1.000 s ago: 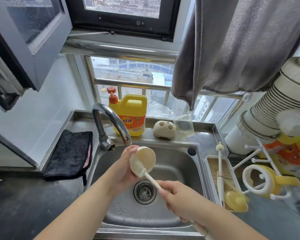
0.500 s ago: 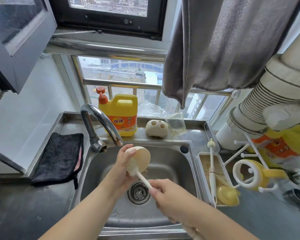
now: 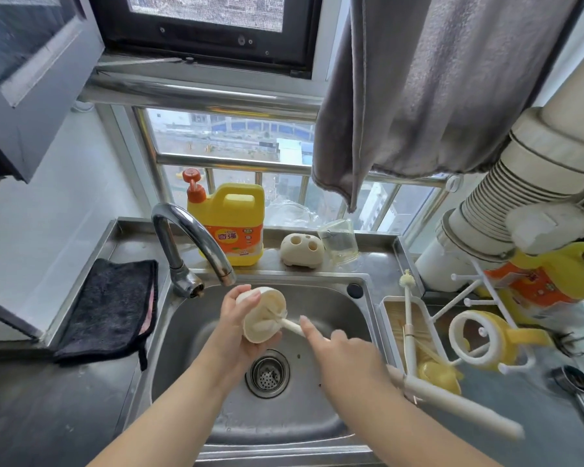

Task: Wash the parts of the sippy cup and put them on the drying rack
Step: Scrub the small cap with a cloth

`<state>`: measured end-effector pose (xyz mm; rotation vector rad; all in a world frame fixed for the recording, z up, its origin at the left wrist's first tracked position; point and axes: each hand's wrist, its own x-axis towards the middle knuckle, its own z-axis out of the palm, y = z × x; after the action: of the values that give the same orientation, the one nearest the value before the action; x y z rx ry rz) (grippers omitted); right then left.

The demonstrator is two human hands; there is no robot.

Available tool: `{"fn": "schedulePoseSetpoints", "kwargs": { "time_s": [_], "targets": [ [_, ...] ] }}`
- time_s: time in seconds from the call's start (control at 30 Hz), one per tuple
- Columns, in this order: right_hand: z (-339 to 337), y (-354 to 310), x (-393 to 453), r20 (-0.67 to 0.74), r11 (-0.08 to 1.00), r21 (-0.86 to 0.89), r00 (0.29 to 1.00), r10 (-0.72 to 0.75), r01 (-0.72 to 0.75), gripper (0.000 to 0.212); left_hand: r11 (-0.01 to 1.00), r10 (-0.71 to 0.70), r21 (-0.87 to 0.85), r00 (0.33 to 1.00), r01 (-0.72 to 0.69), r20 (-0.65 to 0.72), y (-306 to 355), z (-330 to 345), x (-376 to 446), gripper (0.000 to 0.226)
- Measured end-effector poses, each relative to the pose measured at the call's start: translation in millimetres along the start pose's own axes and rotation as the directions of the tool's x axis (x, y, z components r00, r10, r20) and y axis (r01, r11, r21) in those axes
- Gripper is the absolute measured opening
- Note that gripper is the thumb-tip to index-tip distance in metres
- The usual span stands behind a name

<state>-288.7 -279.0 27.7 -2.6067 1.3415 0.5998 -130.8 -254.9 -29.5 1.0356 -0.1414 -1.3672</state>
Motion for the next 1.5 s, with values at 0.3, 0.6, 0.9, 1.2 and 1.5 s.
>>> {"fn": "schedulePoseSetpoints", "kwargs": {
  "time_s": [0.3, 0.6, 0.9, 1.2, 1.5],
  "targets": [
    [9, -11, 10, 0.292, 0.285, 0.931, 0.933, -0.211, -0.227, 0.028, 0.999, -0.007, -0.036, 1.000, 0.007, -0.002, 0, -5, 1, 0.041],
    [22, -18, 28, 0.052, 0.467, 0.884, 0.987, -0.149, 0.024, 0.041, 0.999, 0.003, -0.032, 1.000, -0.004, -0.007, 6, -1, -2, 0.035],
    [15, -12, 23, -0.151, 0.654, 0.738, 0.985, -0.084, 0.168, 0.039, 0.980, -0.198, 0.034, 0.971, 0.195, 0.133, 10, -5, -7, 0.045],
    [4, -6, 6, -0.167, 0.988, 0.078, 0.979, -0.119, 0.133, 0.064, 0.962, -0.257, 0.107, 0.965, 0.251, 0.046, 8, 7, -12, 0.058],
    [10, -2, 7, 0.198, -0.072, 0.971, 0.939, -0.283, -0.227, 0.026, 0.993, -0.026, 0.113, 0.999, 0.021, 0.042, 2, 7, -20, 0.054]
  ]
}}
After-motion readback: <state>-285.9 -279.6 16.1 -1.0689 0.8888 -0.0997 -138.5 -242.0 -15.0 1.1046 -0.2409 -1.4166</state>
